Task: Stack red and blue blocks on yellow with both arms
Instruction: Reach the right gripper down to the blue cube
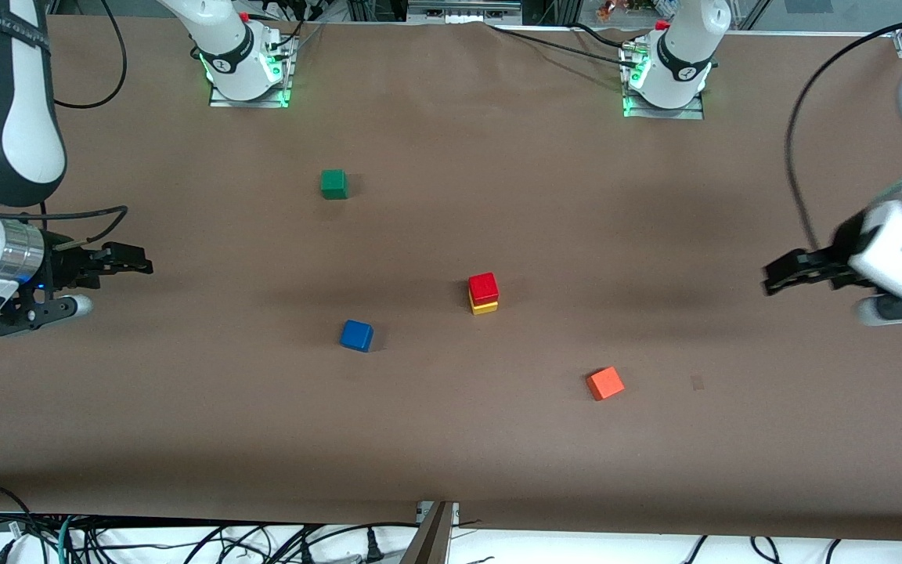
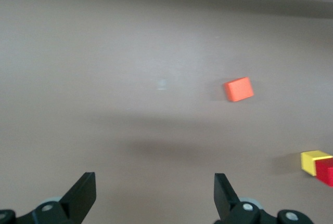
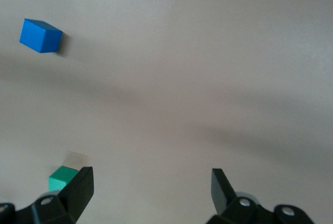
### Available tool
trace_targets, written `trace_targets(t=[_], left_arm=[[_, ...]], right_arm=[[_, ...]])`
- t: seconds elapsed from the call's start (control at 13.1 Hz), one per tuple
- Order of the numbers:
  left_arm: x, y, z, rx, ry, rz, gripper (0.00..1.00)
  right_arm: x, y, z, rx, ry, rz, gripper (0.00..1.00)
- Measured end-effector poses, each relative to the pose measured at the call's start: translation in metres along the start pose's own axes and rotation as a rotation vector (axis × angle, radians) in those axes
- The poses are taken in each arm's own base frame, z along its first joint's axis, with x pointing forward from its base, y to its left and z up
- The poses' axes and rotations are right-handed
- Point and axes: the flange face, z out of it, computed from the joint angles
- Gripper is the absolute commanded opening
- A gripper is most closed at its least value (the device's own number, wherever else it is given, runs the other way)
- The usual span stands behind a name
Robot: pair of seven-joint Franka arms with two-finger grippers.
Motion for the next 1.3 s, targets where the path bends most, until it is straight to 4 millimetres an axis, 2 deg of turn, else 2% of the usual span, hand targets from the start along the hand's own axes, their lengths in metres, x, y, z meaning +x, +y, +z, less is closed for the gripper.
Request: trace_targets(t=[0.15, 0.23, 0.31, 0.46, 0.61, 0.77, 0.92, 1.07, 1.3], left_arm=[[-0.008, -0.034, 0.005, 0.004, -0.037, -0.009, 1.0], [-0.012, -0.041, 0.011, 0.005, -0.056, -0.016, 1.0], [-0.016, -0.045, 0.016, 0.005, -0.07, -0.02, 1.0], [-0.018, -0.048, 0.021, 0.003, -0.083, -0.022, 1.0], [-0.018, -0.052, 0.023, 0.002, -0.085, -0.023, 1.0], [-0.017, -0.051, 0.021, 0.001, -0.082, -0.021, 1.0], [-0.017, -0.051, 0.017, 0.0, -0.073, -0.02, 1.0], [-0.016, -0.051, 0.014, 0.0, -0.066, -0.019, 1.0], [-0.015, -0.053, 0.015, 0.0, -0.068, -0.022, 1.0]], right_arm=[[0.0, -0.004, -0.002, -0.021, -0.003, 0.01, 1.0], [0.001, -0.008, -0.002, -0.021, -0.002, 0.013, 1.0], [0.003, -0.021, -0.002, -0.021, -0.001, 0.031, 1.0], [0.009, -0.066, 0.0, -0.023, -0.002, 0.125, 1.0], [0.018, -0.128, 0.014, -0.032, 0.002, 0.212, 1.0], [0.035, -0.181, 0.04, -0.036, 0.047, 0.288, 1.0], [0.057, -0.222, 0.081, -0.039, 0.065, 0.362, 1.0], [0.085, -0.246, 0.118, -0.039, 0.079, 0.419, 1.0], [0.117, -0.264, 0.179, -0.029, 0.123, 0.449, 0.99]])
